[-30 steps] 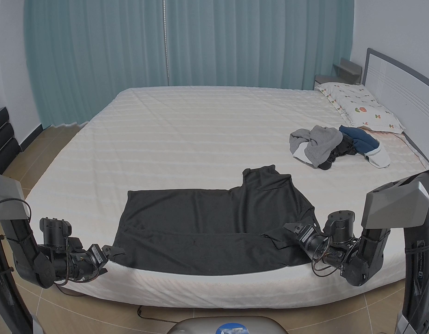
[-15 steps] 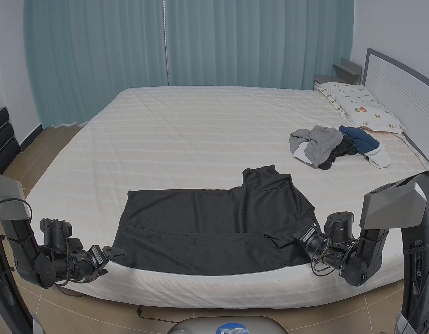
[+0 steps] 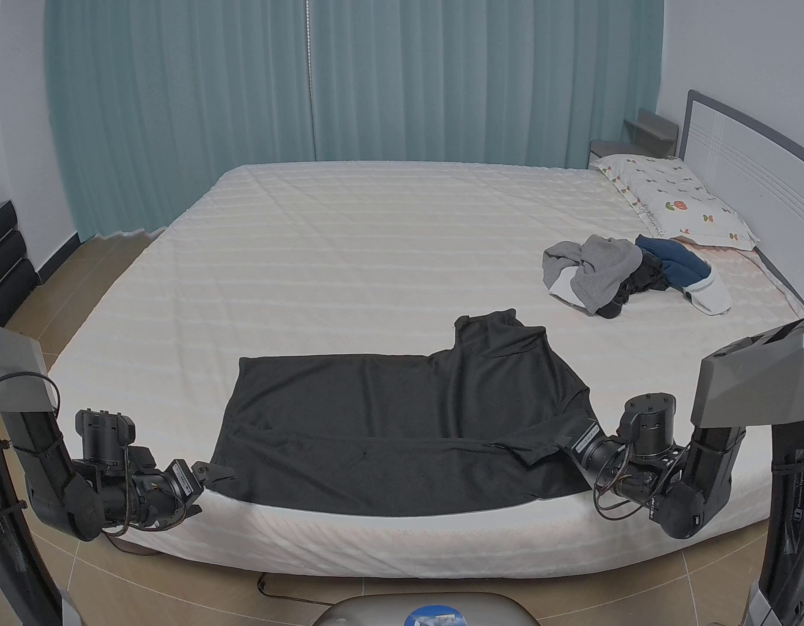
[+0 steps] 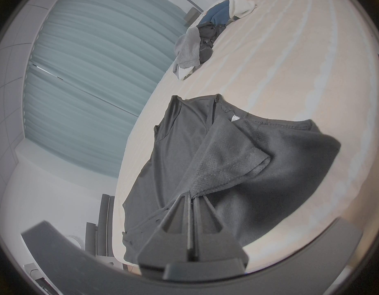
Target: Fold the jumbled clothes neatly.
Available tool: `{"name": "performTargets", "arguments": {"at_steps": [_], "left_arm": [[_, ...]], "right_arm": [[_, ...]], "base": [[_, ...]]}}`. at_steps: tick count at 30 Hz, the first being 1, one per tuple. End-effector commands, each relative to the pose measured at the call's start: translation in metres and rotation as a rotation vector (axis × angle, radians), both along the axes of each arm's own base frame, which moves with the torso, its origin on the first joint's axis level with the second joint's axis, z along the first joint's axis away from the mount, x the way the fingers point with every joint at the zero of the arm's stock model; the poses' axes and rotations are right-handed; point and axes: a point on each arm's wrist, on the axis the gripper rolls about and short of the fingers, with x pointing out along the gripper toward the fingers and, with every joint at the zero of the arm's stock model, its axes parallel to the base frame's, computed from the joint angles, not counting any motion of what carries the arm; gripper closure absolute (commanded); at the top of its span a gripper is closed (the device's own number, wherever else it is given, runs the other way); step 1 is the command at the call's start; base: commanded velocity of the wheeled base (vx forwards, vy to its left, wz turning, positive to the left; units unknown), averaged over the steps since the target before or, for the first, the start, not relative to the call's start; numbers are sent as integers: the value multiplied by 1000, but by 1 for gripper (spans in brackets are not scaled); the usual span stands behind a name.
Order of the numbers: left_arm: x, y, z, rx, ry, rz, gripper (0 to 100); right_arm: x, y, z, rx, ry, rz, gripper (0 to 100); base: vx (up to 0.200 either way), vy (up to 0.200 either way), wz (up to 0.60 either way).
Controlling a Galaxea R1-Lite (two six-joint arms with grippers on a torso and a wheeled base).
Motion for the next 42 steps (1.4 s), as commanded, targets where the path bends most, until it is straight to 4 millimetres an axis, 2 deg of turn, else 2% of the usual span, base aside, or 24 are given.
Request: {"name": "performTargets", "arguments": {"at_steps": [1, 2, 10, 15, 16, 23, 27, 32, 36, 42], "left_arm": [[0, 0, 0, 0, 2, 1, 0], [0, 0, 0, 0, 2, 1, 0], [0, 0, 0, 1, 2, 0, 0], [0, 0, -1, 1, 3, 0, 0], [0, 0, -1, 1, 3, 0, 0], [-2, 0, -1, 3, 5, 0, 0], [-2, 0, -2, 3, -5, -2, 0], [-3, 0, -3, 4, -5, -3, 0], [-3, 0, -3, 4, -4, -3, 0], [-3, 0, -3, 5, -4, -2, 0]], "right_arm": [[-11, -3, 21, 8, -32, 5, 100], [-19, -5, 22, -3, -10, 10, 100], [-42, -5, 12, -40, 75, 45, 100], [-44, -3, 7, -47, 92, 55, 100], [-43, -2, 5, -49, 96, 53, 0], [-49, -7, 0, -98, 113, 69, 0], [-45, -16, 9, -106, 76, 45, 0], [-41, -28, 9, -115, 73, 19, 0], [-37, -42, 6, -122, 86, -7, 0], [-34, -43, -3, -104, 111, 13, 0]], "base": [[0, 0, 0], [0, 0, 0], [0, 0, 0], [0, 0, 0], [0, 0, 0], [0, 0, 0], [0, 0, 0], [0, 0, 0], [0, 0, 0], [0, 0, 0]]}}
